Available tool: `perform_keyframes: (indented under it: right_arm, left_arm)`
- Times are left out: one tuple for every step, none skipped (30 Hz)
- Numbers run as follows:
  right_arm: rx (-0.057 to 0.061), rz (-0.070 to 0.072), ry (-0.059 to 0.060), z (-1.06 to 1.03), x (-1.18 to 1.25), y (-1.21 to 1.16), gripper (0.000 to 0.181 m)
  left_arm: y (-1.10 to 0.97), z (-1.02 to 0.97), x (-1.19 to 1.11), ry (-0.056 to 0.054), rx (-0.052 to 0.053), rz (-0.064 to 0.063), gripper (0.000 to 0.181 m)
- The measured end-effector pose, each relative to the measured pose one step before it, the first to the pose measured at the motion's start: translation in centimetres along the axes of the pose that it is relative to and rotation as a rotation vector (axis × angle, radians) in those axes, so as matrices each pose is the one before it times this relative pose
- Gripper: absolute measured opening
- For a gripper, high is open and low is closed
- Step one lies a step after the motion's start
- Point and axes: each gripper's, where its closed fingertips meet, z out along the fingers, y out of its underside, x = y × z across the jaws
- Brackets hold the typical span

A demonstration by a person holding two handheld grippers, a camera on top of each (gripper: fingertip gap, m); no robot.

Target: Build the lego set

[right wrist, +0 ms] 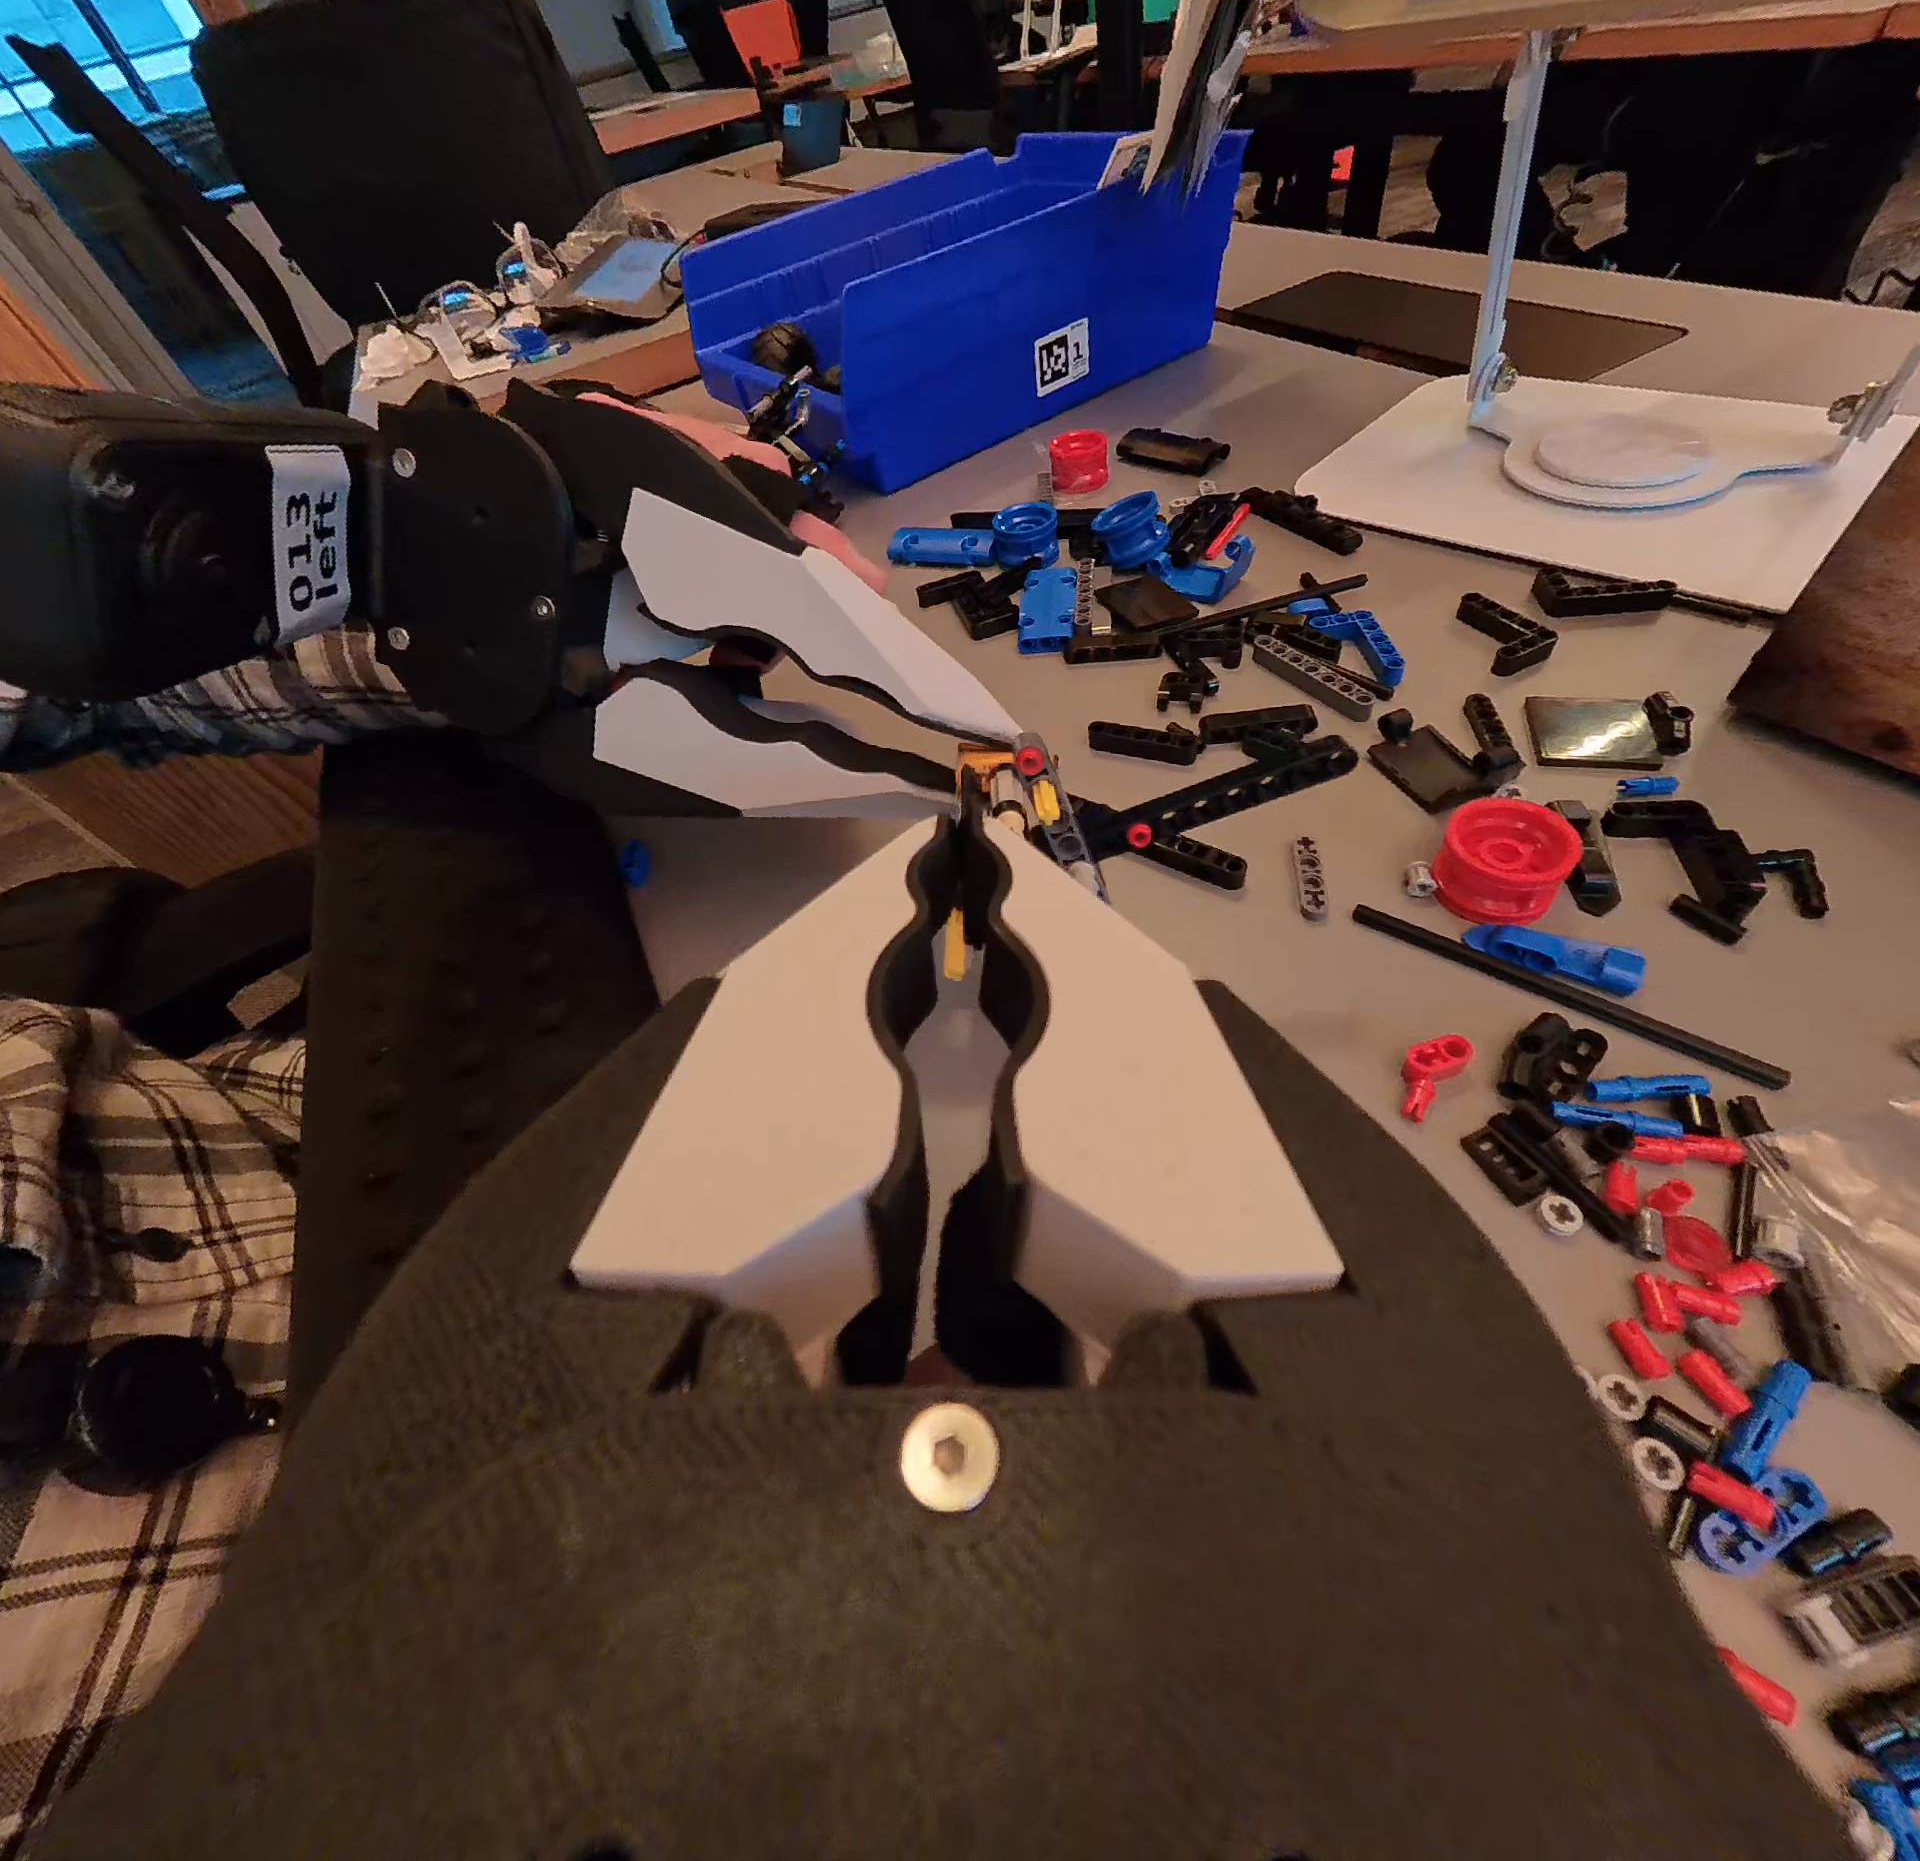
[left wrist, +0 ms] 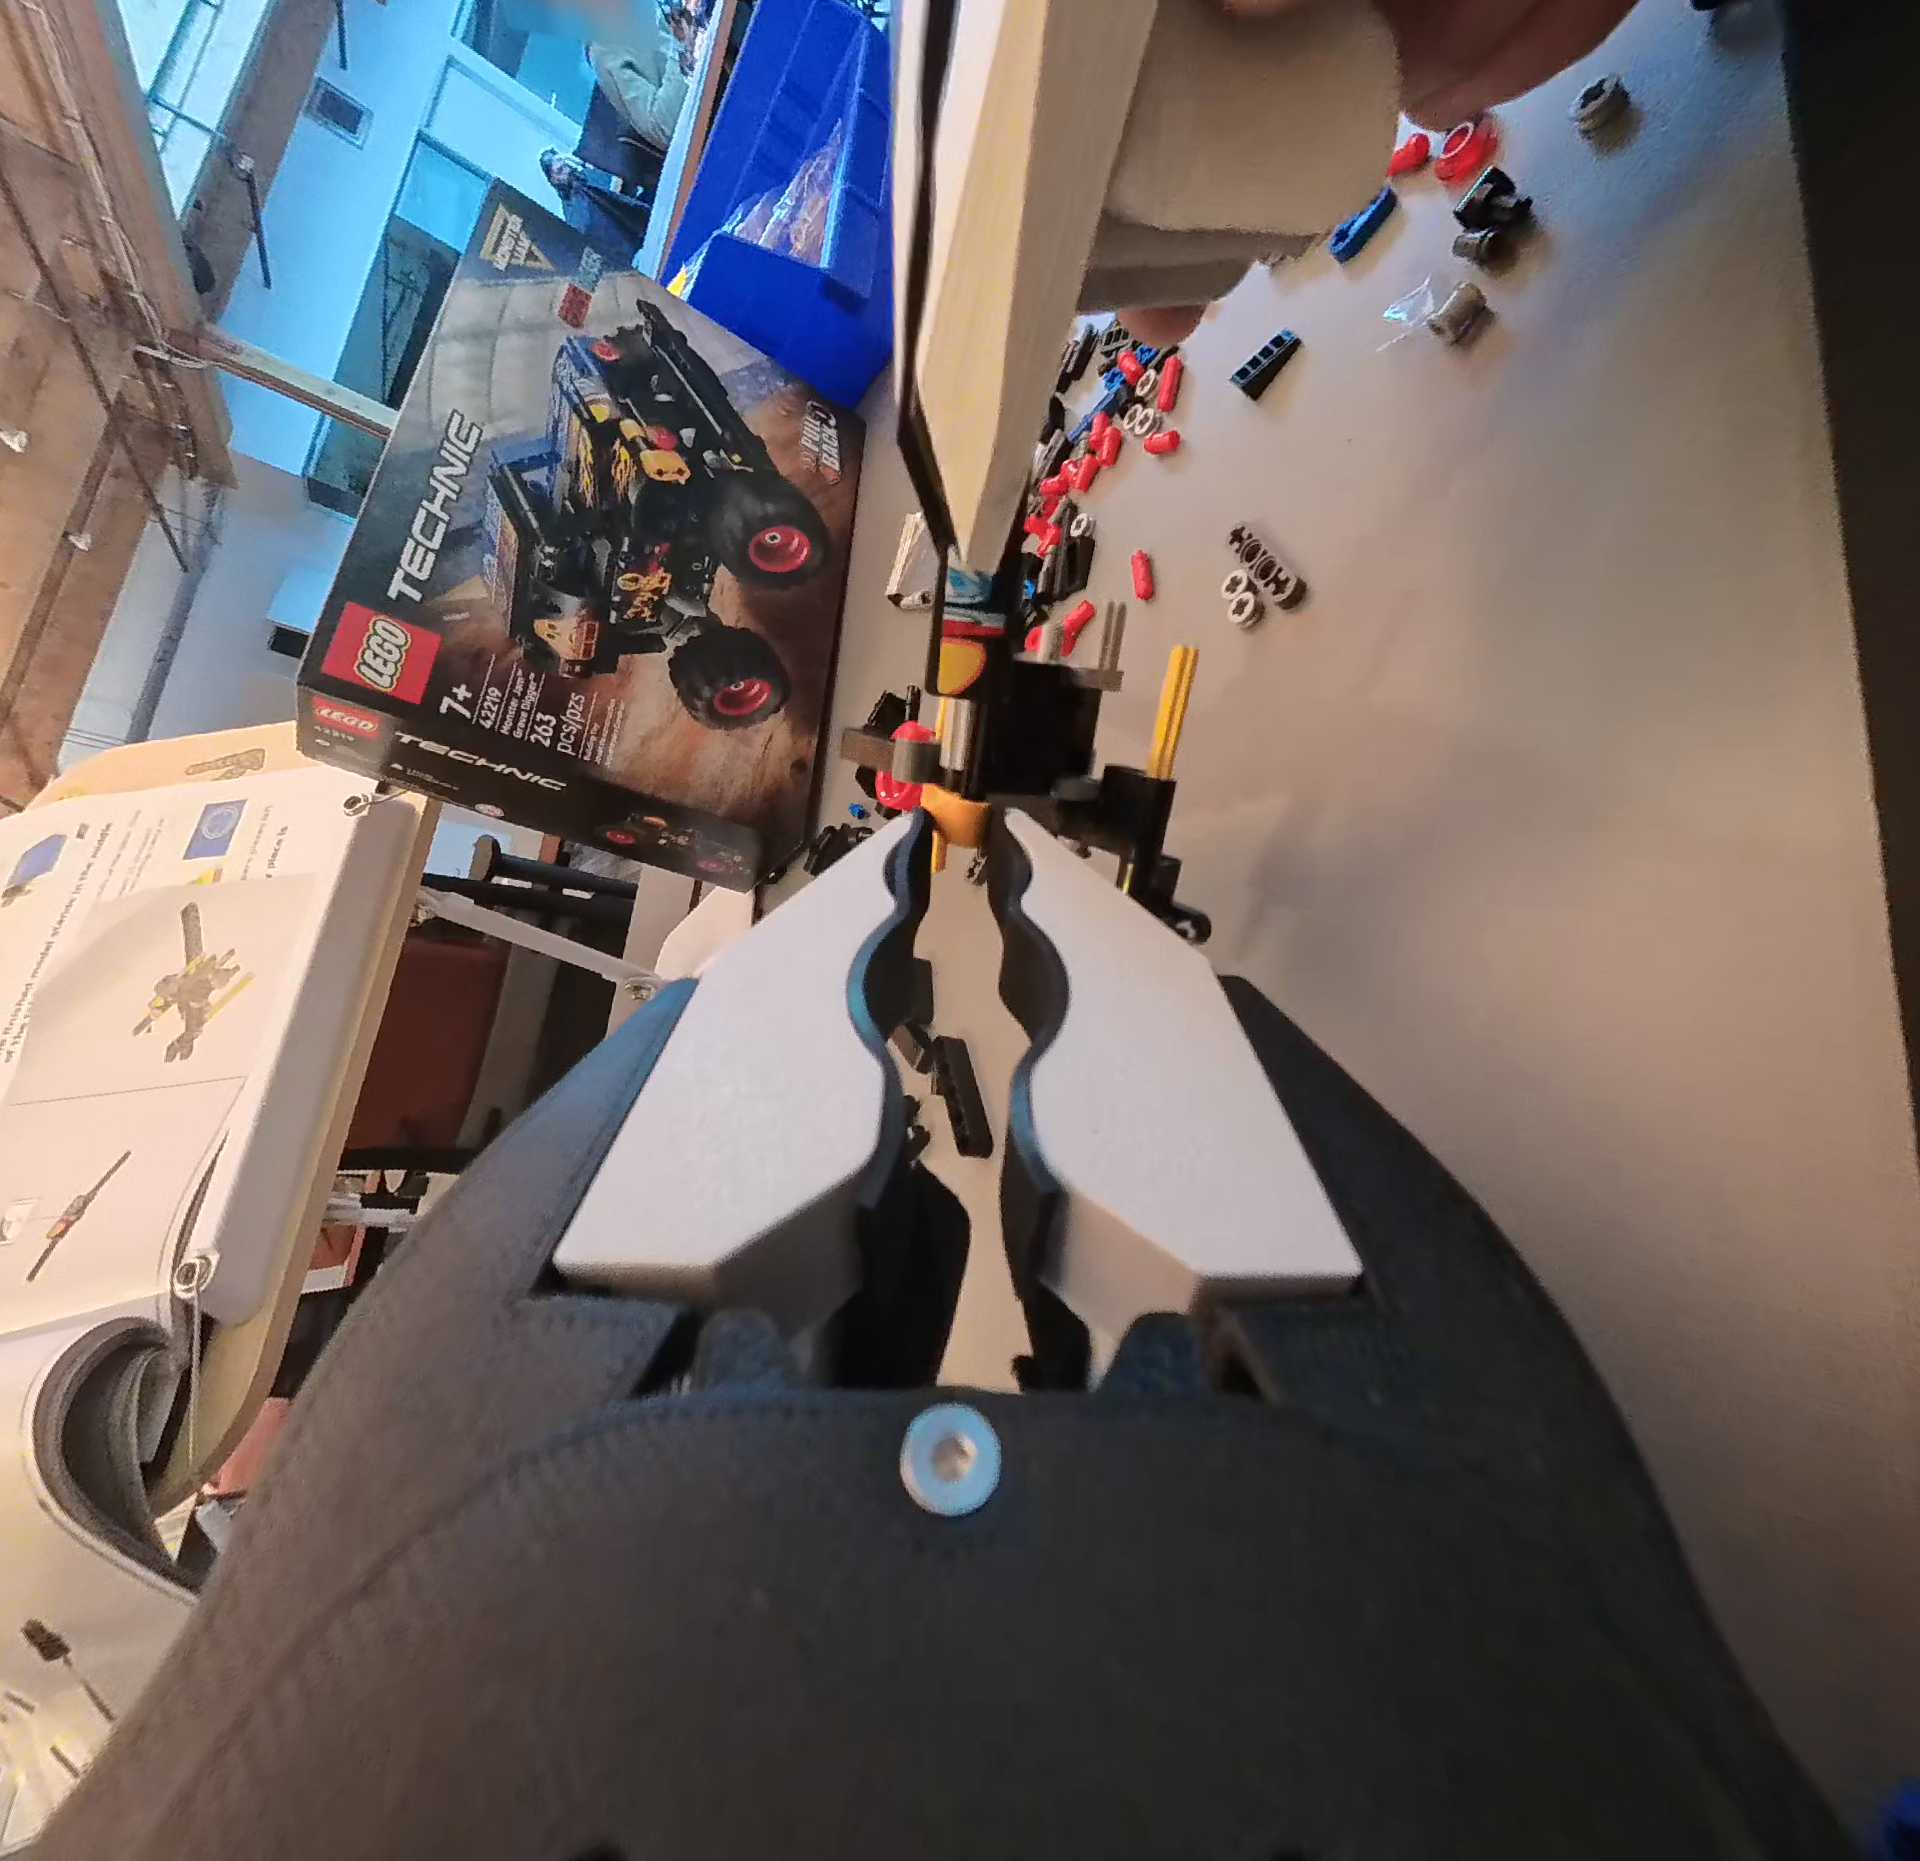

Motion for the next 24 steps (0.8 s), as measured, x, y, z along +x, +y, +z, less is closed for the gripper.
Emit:
perform_keyframes:
  right_arm:
    - [-0.0010, -0.0032, 0.0063, -0.016, 0.072, 0.075, 0.000]
    - [-0.0030, -0.0044, -0.0002, 0.027, -0.065, 0.107, 0.000]
    - [-0.0014, -0.0024, -0.0065, 0.065, -0.163, 0.065, 0.000]
    - [0.0007, -0.0031, -0.0063, 0.056, -0.166, 0.023, 0.000]
    - [0.0004, -0.0016, -0.0028, 0.041, -0.090, 0.004, 0.000]
    - [0.0014, -0.0026, 0.0018, 0.003, 0.010, -0.034, 0.000]
    - [0.0058, -0.0008, 0.0028, -0.011, 0.039, -0.076, 0.000]
    - [-0.0012, -0.0048, 0.0036, 0.020, 0.024, 0.028, 0.000]
    - [-0.0108, -0.0070, -0.0001, 0.074, -0.042, 0.207, 0.000]
    - [-0.0087, -0.0014, 0.0013, 0.102, 0.000, 0.193, 0.000]
    - [-0.0012, -0.0008, -0.0009, 0.098, -0.055, 0.076, 0.000]
    - [0.0011, -0.0039, -0.0023, 0.057, -0.111, -0.025, 0.000]
    - [-0.0008, -0.0056, 0.0021, 0.063, -0.038, -0.004, 0.000]
    - [-0.0011, -0.0021, 0.0015, 0.090, -0.015, 0.045, 0.000]
    - [-0.0040, -0.0004, -0.0007, 0.090, -0.026, 0.107, 0.000]
    - [-0.0036, -0.0014, 0.0029, 0.052, 0.029, 0.072, 0.000]
    - [-0.0033, -0.0007, 0.0050, 0.033, 0.073, 0.060, 0.000]
    - [-0.0020, -0.0011, 0.0015, 0.048, 0.020, 0.063, 0.000]
    - [-0.0042, -0.0010, 0.0019, 0.045, 0.010, 0.069, 0.000]
    - [-0.0042, -0.0026, 0.0055, 0.040, 0.055, 0.095, 0.000]
    - [-0.0035, -0.0033, 0.0027, 0.050, -0.001, 0.074, 0.000]
    - [-0.0034, -0.0018, 0.0063, 0.027, 0.068, 0.055, 0.000]
    - [-0.0053, -0.0016, 0.0098, 0.054, 0.155, 0.096, 0.000]
    - [-0.0069, -0.0003, 0.0073, 0.062, 0.140, 0.128, 0.000]
  left_arm:
    - [0.011, 0.002, 0.028, -0.0003, -0.0011, 0.0005, 0.008]
    - [0.049, 0.041, 0.126, 0.0045, -0.0046, 0.0021, 0.008]
    - [0.045, 0.053, 0.146, 0.0036, -0.0042, 0.0054, 0.008]
    - [0.030, 0.028, 0.094, -0.0009, -0.0035, 0.0078, 0.008]
    - [0.010, -0.015, 0.001, -0.0044, -0.0016, 0.0096, 0.007]
    - [0.001, -0.035, -0.045, -0.0032, 0.0004, 0.0001, 0.007]
    - [-0.045, -0.027, -0.029, -0.0008, 0.0014, -0.0055, 0.007]
    - [0.030, 0.009, 0.065, 0.0009, -0.0046, 0.0032, 0.007]
    - [0.101, 0.056, 0.167, -0.0007, -0.0086, 0.0143, 0.006]
    - [0.133, 0.088, 0.203, -0.0005, -0.0107, 0.0131, 0.006]
    - [0.071, 0.068, 0.128, 0.0013, -0.0071, 0.0034, 0.006]
    - [0.004, 0.033, 0.023, -0.0008, -0.0003, -0.0019, 0.006]
    - [0.035, 0.041, 0.052, -0.0006, -0.0027, 0.0034, 0.006]
    - [0.084, 0.070, 0.131, 0.0008, -0.0066, 0.0122, 0.005]
    - [0.078, 0.065, 0.159, 0.0012, -0.0079, 0.0086, 0.005]
    - [0.045, 0.043, 0.118, 0.0034, -0.0035, 0.0013, 0.005]
    - [0.067, 0.028, 0.072, 0.0017, -0.0041, 0.0024, 0.005]
    - [0.054, 0.030, 0.019, -0.0020, -0.0035, 0.0015, 0.005]
    - [0.059, 0.039, 0.047, 0.0012, -0.0042, -0.0018, 0.005]
    - [0.067, 0.053, 0.104, 0.0029, -0.0045, 0.0039, 0.005]
    - [0.036, 0.031, 0.085, -0.0002, -0.0031, 0.0067, 0.005]
    - [0.057, 0.024, 0.062, 0.0017, -0.0049, 0.0000, 0.005]
    - [0.086, 0.064, 0.125, 0.0064, -0.0053, -0.0022, 0.004]
    - [0.096, 0.056, 0.157, 0.0067, -0.0071, 0.0028, 0.004]
